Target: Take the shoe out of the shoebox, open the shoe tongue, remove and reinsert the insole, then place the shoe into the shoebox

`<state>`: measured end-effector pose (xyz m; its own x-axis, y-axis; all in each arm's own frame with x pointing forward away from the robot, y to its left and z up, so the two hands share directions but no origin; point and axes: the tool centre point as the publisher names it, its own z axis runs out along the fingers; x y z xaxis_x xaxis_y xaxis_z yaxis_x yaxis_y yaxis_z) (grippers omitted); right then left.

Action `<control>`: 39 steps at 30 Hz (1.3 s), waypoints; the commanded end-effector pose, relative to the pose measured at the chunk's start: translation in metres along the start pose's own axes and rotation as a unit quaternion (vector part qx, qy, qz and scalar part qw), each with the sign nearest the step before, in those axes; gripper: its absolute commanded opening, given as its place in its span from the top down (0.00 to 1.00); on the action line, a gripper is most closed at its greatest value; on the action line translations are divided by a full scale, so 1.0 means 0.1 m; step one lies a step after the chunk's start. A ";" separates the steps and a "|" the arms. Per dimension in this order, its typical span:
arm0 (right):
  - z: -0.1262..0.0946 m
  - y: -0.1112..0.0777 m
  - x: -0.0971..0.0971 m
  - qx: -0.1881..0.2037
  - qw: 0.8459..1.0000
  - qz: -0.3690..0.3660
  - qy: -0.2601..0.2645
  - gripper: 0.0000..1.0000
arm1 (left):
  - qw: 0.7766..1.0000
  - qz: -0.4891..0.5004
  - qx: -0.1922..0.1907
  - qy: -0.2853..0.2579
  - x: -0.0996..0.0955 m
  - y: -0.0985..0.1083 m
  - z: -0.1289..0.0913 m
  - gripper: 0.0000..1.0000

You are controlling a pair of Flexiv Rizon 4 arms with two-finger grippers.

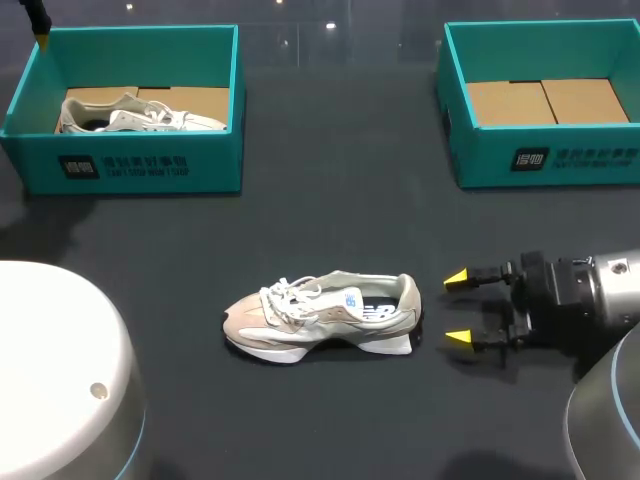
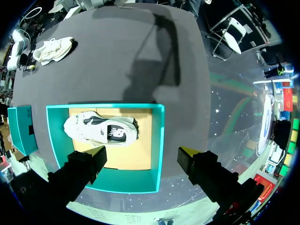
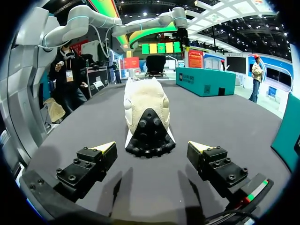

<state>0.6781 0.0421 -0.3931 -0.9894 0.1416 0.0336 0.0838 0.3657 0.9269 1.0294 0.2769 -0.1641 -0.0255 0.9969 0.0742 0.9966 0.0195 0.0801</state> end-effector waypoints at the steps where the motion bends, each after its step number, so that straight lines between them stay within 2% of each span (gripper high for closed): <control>1: 0.10 0.01 0.01 0.001 1.000 0.001 -0.004 0.00 | 1.000 0.000 -0.001 0.001 0.00 -0.01 0.00 0.00; 20: 0.43 0.10 0.08 -0.003 1.000 -0.003 0.000 0.00 | 1.000 0.000 -0.001 0.001 0.00 -0.01 0.00 0.00; 39: 0.62 0.15 0.04 -0.006 1.000 -0.004 0.009 0.00 | 1.000 0.000 -0.001 0.001 0.00 -0.01 0.00 0.00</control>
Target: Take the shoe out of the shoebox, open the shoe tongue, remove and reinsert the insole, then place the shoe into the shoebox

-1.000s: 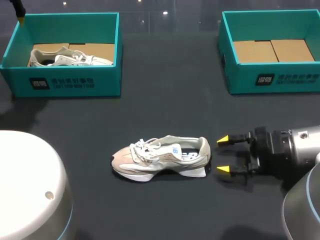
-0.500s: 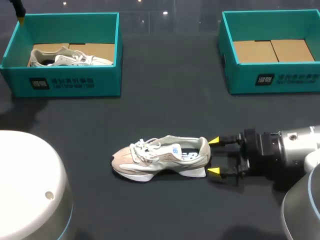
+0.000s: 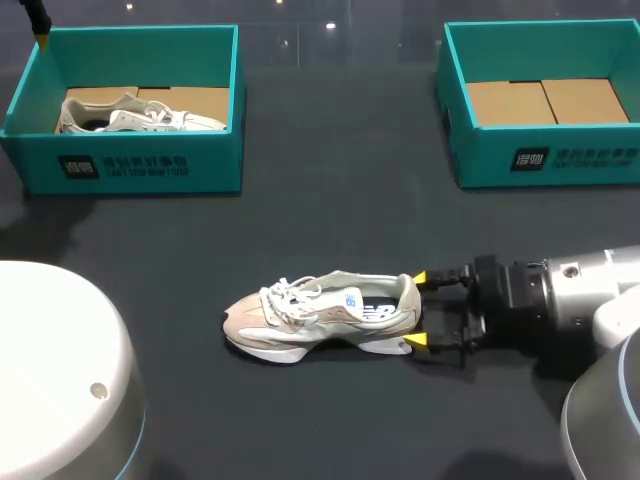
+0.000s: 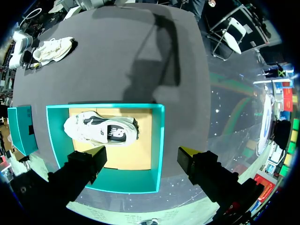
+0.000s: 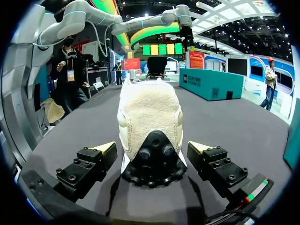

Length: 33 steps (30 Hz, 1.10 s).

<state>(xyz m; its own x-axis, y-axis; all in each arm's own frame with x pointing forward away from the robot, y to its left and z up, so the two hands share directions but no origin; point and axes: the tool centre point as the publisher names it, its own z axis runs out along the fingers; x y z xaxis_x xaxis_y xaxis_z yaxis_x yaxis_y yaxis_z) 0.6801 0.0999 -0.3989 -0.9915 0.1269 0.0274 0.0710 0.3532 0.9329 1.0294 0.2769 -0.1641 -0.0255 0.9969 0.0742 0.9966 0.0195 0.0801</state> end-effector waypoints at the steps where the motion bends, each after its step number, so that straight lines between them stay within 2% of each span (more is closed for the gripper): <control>1: 0.08 -0.01 -0.02 0.002 1.000 0.002 0.005 0.00 | 1.000 0.000 -0.001 0.001 0.00 -0.01 0.00 0.00; 33: 0.38 -0.01 0.01 -0.013 0.999 -0.007 0.029 0.00 | 1.000 0.000 -0.001 0.001 0.00 -0.01 0.00 0.00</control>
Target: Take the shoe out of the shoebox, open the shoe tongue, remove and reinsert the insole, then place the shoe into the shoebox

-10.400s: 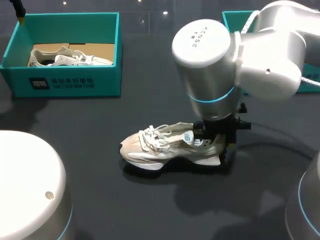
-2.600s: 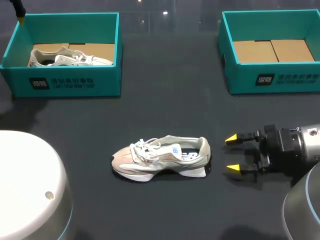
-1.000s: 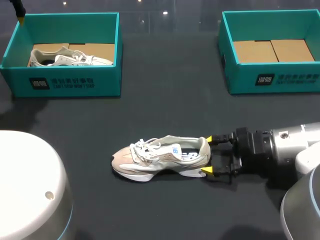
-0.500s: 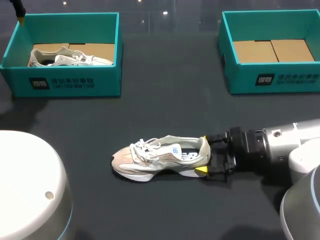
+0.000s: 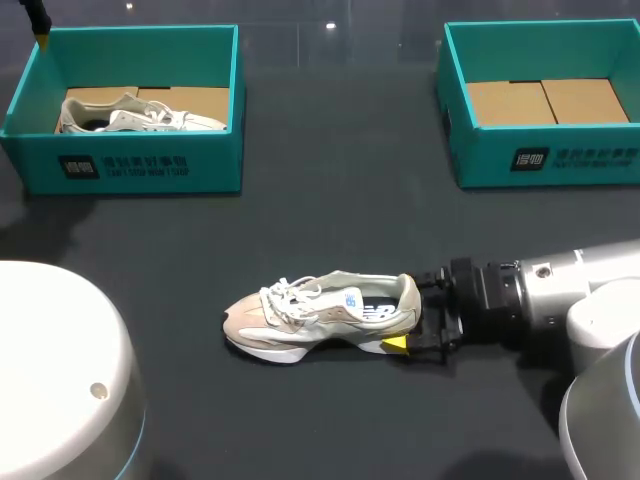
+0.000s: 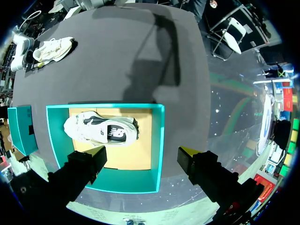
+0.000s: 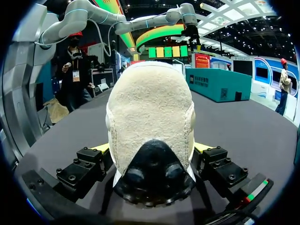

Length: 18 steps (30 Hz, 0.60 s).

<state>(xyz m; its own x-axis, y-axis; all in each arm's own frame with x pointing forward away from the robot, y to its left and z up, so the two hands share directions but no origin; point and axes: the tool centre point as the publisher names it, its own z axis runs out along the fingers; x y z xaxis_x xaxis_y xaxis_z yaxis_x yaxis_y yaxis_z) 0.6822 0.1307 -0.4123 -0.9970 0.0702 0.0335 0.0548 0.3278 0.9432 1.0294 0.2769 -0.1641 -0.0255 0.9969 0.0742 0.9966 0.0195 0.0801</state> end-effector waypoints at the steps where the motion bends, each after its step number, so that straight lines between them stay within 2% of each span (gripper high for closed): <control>1: 0.05 0.01 -0.01 0.000 1.000 -0.001 0.002 0.00 | 1.000 0.000 -0.001 0.001 0.00 -0.01 0.00 0.00; 7: 0.07 0.02 -0.01 -0.001 1.000 -0.005 0.002 0.00 | 1.000 0.000 -0.001 0.001 0.00 -0.01 0.00 0.00; 9: 0.07 0.03 -0.01 0.000 1.000 -0.005 0.002 0.60 | 1.000 0.000 -0.001 0.001 0.00 -0.01 0.00 0.00; 11: 0.07 0.03 -0.02 0.000 1.000 -0.005 0.003 1.00 | 1.000 0.000 -0.001 0.001 0.00 -0.01 0.00 0.00; 18: 0.08 0.03 -0.02 0.003 1.000 -0.007 0.005 1.00 | 1.000 0.000 -0.001 0.001 0.00 -0.01 0.00 0.00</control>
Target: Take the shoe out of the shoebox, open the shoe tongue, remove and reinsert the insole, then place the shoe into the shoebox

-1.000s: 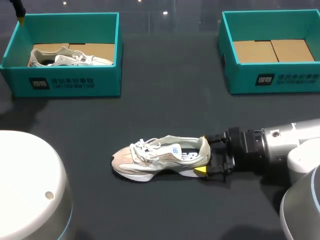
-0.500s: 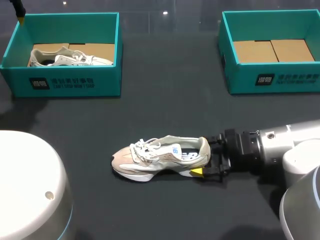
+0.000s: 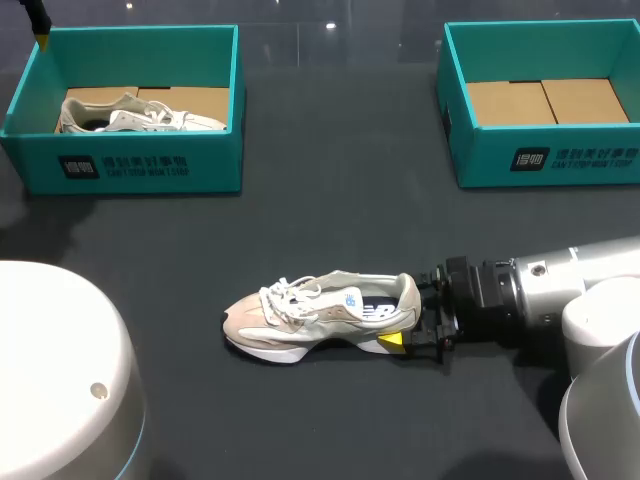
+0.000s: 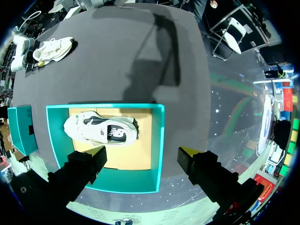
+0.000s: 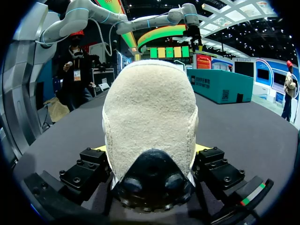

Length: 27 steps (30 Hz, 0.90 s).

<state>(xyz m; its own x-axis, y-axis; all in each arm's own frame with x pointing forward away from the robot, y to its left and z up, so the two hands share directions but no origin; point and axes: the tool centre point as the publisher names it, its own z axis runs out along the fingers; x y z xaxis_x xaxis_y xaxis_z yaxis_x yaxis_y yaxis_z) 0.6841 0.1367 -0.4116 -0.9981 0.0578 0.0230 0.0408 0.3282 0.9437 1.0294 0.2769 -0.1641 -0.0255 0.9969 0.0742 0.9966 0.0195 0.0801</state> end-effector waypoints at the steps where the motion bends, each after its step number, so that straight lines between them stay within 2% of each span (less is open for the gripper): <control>1: 0.03 0.01 0.00 0.003 1.000 0.000 0.000 1.00 | 1.000 0.000 -0.001 0.001 0.00 -0.01 0.00 0.00; 17: 0.03 0.01 0.00 -0.004 1.000 0.000 0.001 1.00 | 1.000 0.000 -0.001 0.001 0.00 -0.01 0.00 0.00; 19: 0.03 0.01 0.00 -0.004 1.000 0.000 0.001 1.00 | 0.998 -0.055 -0.012 0.006 -0.13 -0.11 -0.09 0.00; 22: 0.03 0.01 0.00 -0.004 1.000 0.000 0.001 1.00 | 0.984 -0.177 0.019 0.017 -0.31 -0.27 -0.11 0.00; 25: 0.03 0.01 0.00 -0.004 1.000 0.000 0.001 1.00 | 0.953 -0.299 0.012 0.056 -0.51 -0.56 -0.14 0.00; 27: 0.03 0.01 0.00 -0.004 1.000 0.000 0.001 1.00 | 0.925 -0.371 0.031 0.069 -0.64 -0.78 -0.16 0.00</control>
<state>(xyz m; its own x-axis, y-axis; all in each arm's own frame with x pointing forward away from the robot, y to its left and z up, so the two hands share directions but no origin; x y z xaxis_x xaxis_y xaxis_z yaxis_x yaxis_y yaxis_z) 0.6841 0.1379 -0.4114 -0.9981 0.0559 0.0247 0.0413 0.3184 0.9470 0.9898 0.2305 -0.1611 -0.2991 0.9521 0.0636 0.9541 0.2973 0.0352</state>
